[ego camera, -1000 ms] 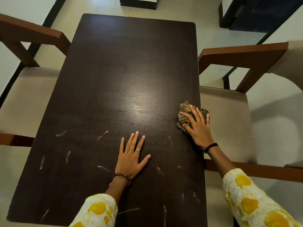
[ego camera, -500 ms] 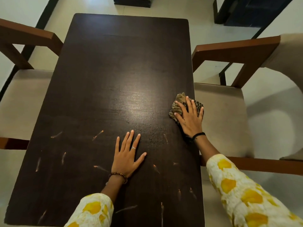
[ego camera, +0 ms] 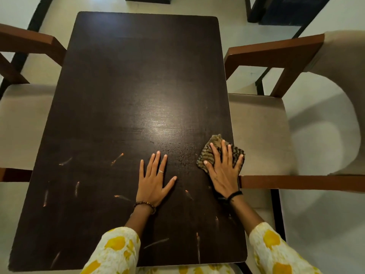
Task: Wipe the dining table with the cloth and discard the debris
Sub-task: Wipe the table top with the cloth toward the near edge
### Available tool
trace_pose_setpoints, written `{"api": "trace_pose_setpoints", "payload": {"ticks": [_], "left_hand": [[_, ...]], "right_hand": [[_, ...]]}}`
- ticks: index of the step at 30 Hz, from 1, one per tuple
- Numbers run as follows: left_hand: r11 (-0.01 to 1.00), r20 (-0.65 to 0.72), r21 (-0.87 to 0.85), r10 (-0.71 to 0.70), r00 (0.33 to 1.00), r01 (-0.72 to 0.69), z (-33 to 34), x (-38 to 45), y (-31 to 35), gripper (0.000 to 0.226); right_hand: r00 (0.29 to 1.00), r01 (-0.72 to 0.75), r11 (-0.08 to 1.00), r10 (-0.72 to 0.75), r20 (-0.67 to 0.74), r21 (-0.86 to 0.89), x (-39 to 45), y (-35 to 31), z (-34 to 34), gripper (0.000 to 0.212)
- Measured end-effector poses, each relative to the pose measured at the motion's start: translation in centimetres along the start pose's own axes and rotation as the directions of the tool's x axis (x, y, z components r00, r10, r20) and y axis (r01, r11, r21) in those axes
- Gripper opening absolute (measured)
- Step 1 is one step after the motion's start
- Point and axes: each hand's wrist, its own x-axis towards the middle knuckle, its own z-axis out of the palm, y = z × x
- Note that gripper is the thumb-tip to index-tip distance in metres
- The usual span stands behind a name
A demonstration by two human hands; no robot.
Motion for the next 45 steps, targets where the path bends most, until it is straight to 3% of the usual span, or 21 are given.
{"api": "trace_pose_setpoints", "payload": {"ticks": [4, 11, 15, 20, 24, 27, 34, 39, 45], "left_hand": [[0.998, -0.023, -0.057, -0.012, 1.0, 0.011, -0.1, 0.0, 0.1, 0.07], [0.958, -0.137, -0.286, -0.032, 0.99, -0.009, -0.9, -0.4, 0.2, 0.058], [0.922, -0.169, -0.385, -0.111, 0.979, 0.038, -2.5, -0.8, -1.4, 0.06], [0.954, -0.203, -0.223, -0.247, 0.948, 0.2, -4.2, -2.7, -9.5, 0.061], [0.861, -0.226, -0.169, -0.507, 0.832, 0.479, -4.8, -4.1, -15.4, 0.055], [0.817, -0.204, -0.14, -0.577, 0.791, 0.56, -5.1, -5.3, -18.8, 0.054], [0.851, -0.163, -0.119, -0.524, 0.836, 0.511, -5.9, -6.7, -22.1, 0.053], [0.904, -0.128, -0.08, -0.427, 0.895, 0.42, -6.3, -7.7, -23.9, 0.063], [0.955, -0.073, -0.033, -0.295, 0.953, 0.293, -6.9, -8.6, -26.4, 0.064]], "right_hand": [[1.0, 0.011, 1.0, -0.012, -0.023, -0.026, 0.6, -2.3, 0.3, 0.066], [0.976, 0.217, 0.975, -0.217, 0.004, -0.047, 1.3, -7.7, 0.8, 0.062], [0.948, 0.319, 0.946, -0.319, 0.026, -0.05, 1.5, -5.4, 0.2, 0.057], [0.986, 0.164, 0.986, -0.164, 0.029, 0.014, 0.3, -1.5, -0.6, 0.062], [0.995, 0.099, 0.995, -0.099, 0.03, -0.02, 0.0, -3.0, -0.1, 0.068], [0.998, 0.055, 0.997, -0.053, 0.038, -0.045, 0.0, -5.3, 0.4, 0.072], [0.991, 0.135, 0.989, -0.133, 0.027, -0.067, 1.1, -16.5, 2.6, 0.066], [0.978, 0.21, 0.975, -0.209, 0.016, -0.074, 2.8, -25.4, 4.5, 0.065], [0.938, 0.346, 0.937, -0.347, -0.014, -0.046, 3.3, -26.3, 5.0, 0.057]]}}
